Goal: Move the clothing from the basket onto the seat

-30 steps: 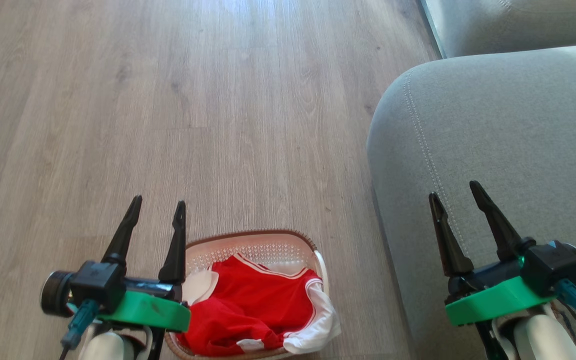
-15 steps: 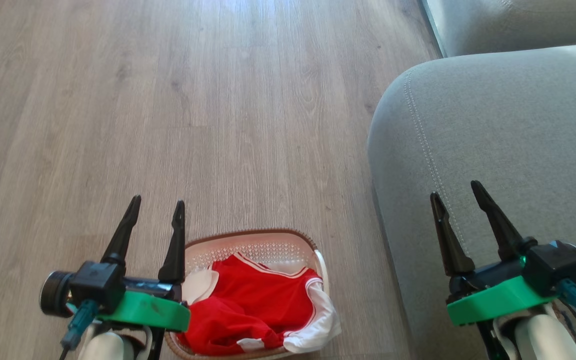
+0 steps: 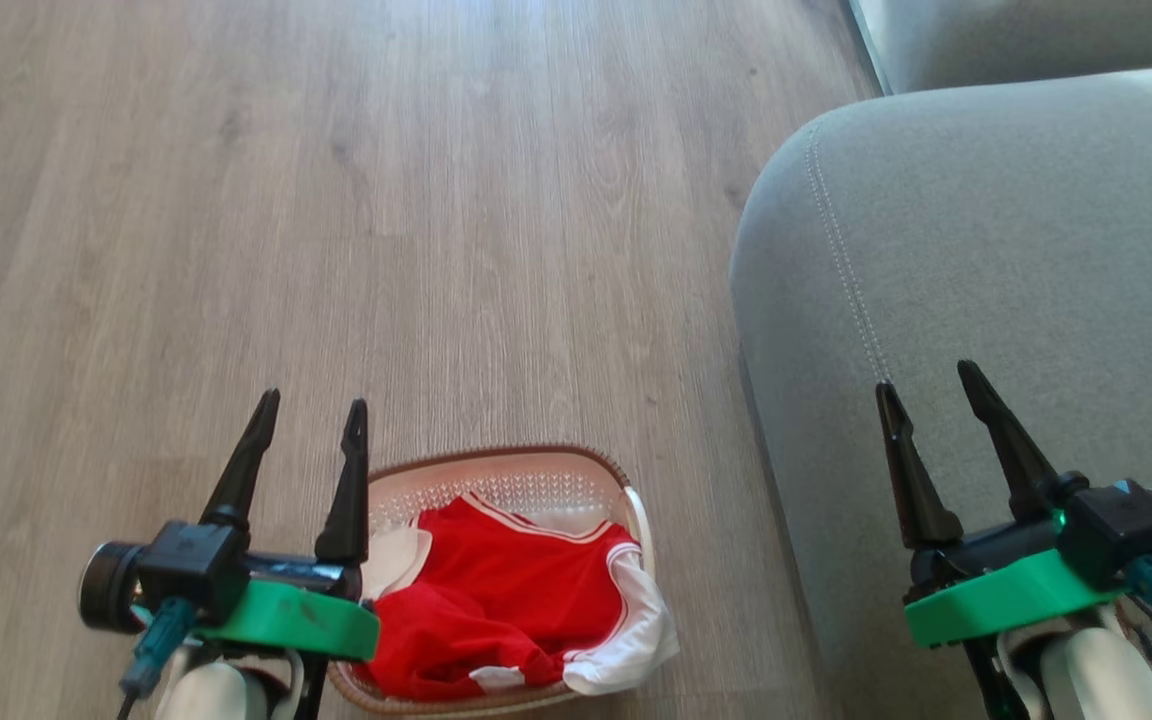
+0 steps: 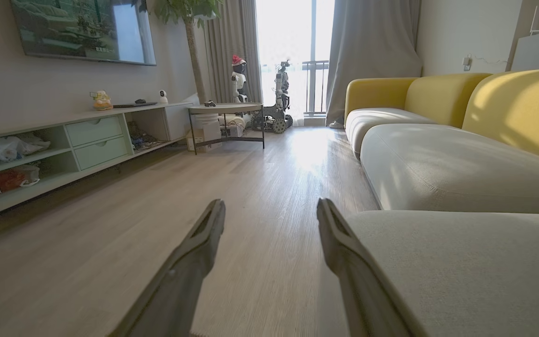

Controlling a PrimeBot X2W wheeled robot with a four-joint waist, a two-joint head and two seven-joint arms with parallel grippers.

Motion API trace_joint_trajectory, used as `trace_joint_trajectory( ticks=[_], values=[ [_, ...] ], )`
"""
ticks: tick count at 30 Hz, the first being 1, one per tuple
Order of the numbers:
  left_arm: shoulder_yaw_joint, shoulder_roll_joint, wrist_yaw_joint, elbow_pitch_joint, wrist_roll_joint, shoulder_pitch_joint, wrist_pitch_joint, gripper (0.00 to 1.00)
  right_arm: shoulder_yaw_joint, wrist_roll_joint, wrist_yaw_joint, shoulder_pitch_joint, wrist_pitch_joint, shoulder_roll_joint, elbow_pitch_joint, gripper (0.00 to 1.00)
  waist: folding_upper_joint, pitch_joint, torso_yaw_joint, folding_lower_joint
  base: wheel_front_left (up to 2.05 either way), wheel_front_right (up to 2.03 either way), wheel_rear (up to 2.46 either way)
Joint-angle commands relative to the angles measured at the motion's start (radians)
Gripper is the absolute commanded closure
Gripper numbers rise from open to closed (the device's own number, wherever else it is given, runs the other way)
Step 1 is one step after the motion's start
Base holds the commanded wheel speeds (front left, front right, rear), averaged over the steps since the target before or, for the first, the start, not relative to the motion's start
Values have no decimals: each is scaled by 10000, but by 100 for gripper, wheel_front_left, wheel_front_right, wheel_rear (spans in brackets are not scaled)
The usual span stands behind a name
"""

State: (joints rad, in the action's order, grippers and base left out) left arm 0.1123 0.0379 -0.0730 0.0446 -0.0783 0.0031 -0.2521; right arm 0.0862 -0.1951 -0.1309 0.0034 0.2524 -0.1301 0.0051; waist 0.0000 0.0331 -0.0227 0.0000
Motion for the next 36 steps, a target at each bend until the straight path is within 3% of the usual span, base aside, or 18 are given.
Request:
trace_joint_trajectory(
  ticks=[1, 26, 36],
  values=[
    [-365, 124, 31, -288, -123, -618, -97, 0, 120, -96, 2, -370, 93, -28, -211, 0, 0, 65, -35, 0, 0, 0, 0],
    [-186, 135, -288, 1277, -281, -1859, -97, 0, 1, -127, 2, -1122, 93, 7, -338, 0, 0, 2123, -653, 0, 0, 0, 0],
    [-100, 141, -296, 3458, -311, -2899, -57, 0, 1, -234, 2, -1568, 93, 134, -500, 0, 0, 3101, -963, 0, 0, 0, 0]
  ],
)
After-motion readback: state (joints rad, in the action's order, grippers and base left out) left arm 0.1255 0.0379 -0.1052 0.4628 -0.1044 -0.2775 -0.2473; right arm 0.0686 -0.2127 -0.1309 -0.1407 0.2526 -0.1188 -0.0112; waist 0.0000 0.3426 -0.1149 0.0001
